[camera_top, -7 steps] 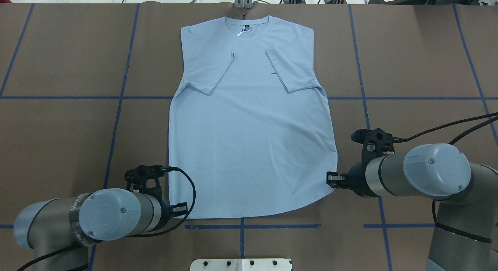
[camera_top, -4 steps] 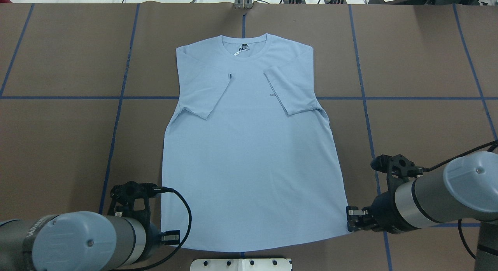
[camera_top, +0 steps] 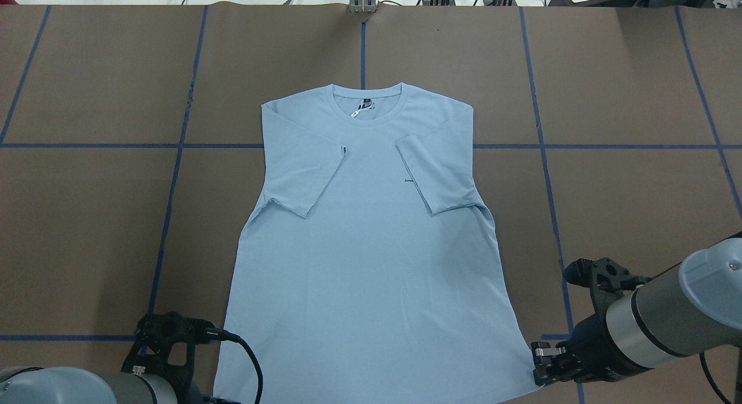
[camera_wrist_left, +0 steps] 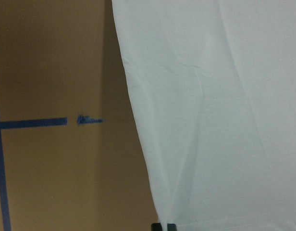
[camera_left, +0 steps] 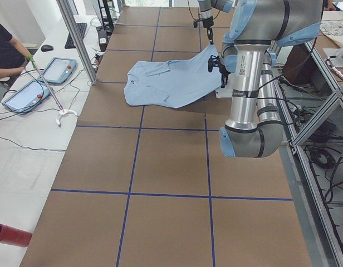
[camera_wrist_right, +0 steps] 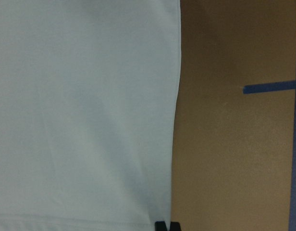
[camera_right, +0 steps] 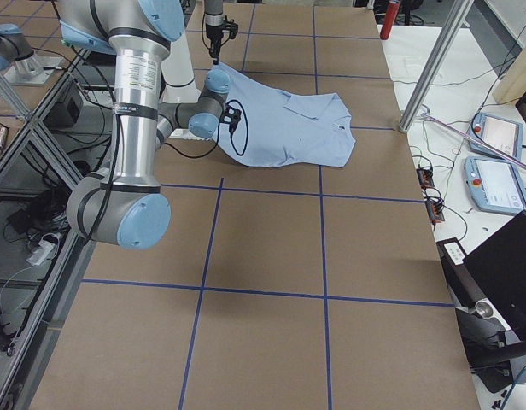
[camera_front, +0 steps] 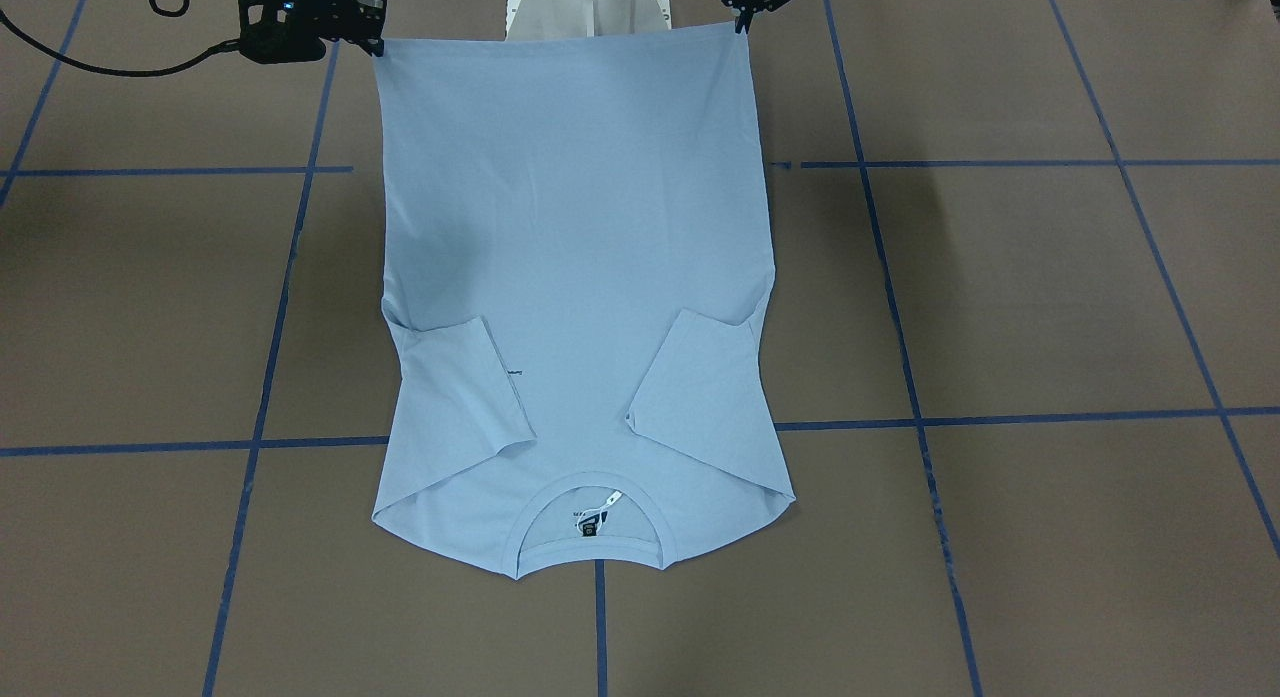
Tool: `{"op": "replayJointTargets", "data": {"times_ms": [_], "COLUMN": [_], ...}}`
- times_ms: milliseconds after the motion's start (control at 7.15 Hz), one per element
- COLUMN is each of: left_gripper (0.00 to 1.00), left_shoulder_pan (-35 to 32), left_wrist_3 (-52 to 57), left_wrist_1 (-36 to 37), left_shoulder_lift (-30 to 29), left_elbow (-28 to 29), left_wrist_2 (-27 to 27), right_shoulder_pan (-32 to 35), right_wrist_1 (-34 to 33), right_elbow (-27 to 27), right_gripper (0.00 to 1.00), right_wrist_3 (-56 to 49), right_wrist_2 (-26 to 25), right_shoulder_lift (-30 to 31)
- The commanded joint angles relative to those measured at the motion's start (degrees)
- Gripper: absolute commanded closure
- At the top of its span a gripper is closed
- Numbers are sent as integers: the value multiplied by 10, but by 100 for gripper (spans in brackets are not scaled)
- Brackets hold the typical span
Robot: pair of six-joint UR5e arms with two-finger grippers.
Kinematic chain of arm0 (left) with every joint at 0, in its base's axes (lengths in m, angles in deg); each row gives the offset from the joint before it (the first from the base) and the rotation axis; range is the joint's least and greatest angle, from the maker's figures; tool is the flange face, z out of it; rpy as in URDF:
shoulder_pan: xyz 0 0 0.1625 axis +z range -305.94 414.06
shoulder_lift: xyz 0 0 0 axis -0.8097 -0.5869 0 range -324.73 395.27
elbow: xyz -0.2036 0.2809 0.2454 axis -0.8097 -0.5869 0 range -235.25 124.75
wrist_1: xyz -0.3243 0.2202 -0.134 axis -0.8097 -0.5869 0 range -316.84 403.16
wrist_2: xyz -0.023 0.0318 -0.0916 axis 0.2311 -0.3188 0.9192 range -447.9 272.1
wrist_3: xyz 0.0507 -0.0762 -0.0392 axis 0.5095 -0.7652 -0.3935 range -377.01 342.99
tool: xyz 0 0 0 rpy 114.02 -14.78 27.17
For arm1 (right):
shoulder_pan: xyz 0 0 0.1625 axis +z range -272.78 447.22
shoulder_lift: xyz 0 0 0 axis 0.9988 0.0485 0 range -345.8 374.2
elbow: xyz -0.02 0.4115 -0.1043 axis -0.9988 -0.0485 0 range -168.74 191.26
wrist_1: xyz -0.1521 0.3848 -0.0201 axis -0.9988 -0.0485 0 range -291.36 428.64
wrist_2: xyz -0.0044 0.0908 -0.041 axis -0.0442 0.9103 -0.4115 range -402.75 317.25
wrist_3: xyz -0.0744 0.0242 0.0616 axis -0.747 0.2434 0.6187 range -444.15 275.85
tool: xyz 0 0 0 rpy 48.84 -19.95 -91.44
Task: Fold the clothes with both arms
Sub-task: 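Lift the hem with both grippers and fold it toward the collar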
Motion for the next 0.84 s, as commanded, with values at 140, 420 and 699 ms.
{"op": "replayJointTargets", "data": {"times_ms": [140, 420, 699], "left_gripper": [100, 100, 100], "left_shoulder_pan": [-79, -176, -263], "left_wrist_3": [101, 156, 197], "left_wrist_1": [-5, -53, -119], "left_shoulder_lift": [-50, -83, -97], "left_elbow": [46, 145, 219], "left_wrist_2": [0, 3, 56], "right_shoulder_pan": [84, 177, 240], "right_wrist_1": [0, 2, 1], "right_elbow": [-70, -131, -182], "right_gripper": [100, 100, 100], "right_wrist_3": [-7, -40, -42], "right_wrist_2": [-6, -3, -1], "right_shoulder_lift": [-81, -122, -157]}}
